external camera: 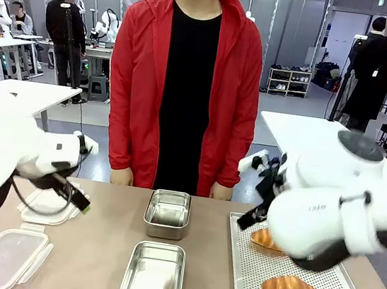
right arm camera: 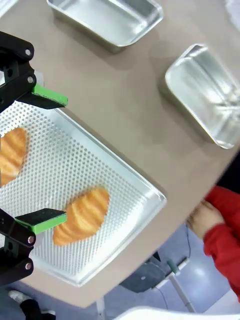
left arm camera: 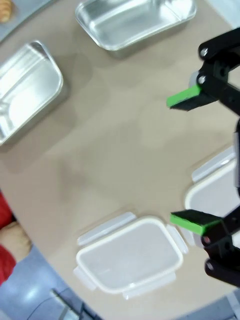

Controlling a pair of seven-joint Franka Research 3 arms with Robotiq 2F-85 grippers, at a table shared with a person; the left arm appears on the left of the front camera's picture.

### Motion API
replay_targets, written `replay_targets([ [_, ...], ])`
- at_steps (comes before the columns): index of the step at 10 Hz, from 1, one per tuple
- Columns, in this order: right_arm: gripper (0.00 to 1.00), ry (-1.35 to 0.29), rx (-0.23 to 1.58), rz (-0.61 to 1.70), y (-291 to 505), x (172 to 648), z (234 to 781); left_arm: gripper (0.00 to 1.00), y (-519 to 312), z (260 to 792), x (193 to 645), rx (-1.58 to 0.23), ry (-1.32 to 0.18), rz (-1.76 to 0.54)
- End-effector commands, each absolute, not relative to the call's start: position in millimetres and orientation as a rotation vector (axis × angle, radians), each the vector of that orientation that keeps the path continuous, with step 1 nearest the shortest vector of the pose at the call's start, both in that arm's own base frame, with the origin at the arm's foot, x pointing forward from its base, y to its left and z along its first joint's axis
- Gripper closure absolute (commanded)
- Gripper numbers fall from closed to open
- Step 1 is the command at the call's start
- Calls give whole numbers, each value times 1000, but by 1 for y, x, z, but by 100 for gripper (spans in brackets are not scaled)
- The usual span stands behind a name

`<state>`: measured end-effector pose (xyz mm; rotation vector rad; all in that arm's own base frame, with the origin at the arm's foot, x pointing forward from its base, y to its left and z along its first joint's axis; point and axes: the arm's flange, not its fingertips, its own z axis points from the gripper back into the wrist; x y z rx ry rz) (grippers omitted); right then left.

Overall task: Place the bread into the airtight container.
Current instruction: Pick up a Butter Roll and place it into an empty Airtight Container.

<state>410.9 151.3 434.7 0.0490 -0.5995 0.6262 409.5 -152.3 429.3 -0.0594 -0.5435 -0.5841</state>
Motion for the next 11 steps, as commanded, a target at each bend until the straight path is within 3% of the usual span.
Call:
replay_targets([
  [1, 0, -589, 102, 642, 111, 422, 513, 0, -128, 512, 407, -166, -478, -581],
  [5, 0, -609, 167, 760, 16, 363, 618, 0, -44, 643, 351, -345, -435, -671],
  [9, 0, -649, 172, 837, -73, 276, 666, 0, 42, 693, 278, -396, -556, -711],
  [11, 0, -651, 149, 855, -89, 258, 671, 0, 55, 698, 260, -388, -577, -694],
])
